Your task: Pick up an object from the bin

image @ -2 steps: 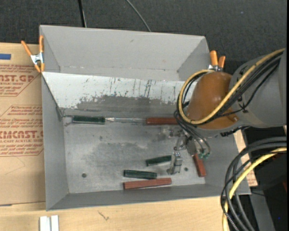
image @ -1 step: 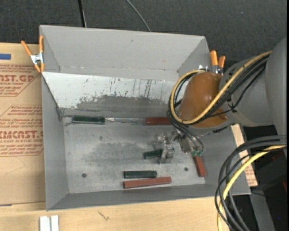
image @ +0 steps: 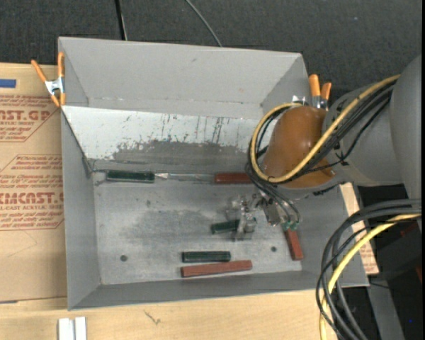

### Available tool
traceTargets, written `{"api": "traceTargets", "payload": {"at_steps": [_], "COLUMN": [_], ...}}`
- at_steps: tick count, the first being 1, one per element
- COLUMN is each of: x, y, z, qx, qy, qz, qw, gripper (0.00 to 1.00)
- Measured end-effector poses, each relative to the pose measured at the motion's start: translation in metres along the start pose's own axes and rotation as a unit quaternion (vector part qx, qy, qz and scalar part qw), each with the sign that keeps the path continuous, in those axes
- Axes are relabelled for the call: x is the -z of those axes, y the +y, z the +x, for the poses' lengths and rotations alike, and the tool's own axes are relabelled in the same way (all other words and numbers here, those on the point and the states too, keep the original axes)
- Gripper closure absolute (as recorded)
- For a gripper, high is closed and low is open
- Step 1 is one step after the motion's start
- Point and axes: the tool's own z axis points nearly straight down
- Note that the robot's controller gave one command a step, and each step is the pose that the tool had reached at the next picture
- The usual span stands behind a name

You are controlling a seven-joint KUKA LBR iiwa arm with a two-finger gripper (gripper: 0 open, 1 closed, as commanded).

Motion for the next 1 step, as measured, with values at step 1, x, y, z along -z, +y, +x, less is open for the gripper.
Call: {"api": "traceTargets", "payload": {"at_steps": [1], "x": [0.1381], "y": [0.0011], "z": [0.0144], "qx": [0.001], "qy": [0.0009], "qz": [0.0], "qw": [1.0], "gripper": [1.0]}}
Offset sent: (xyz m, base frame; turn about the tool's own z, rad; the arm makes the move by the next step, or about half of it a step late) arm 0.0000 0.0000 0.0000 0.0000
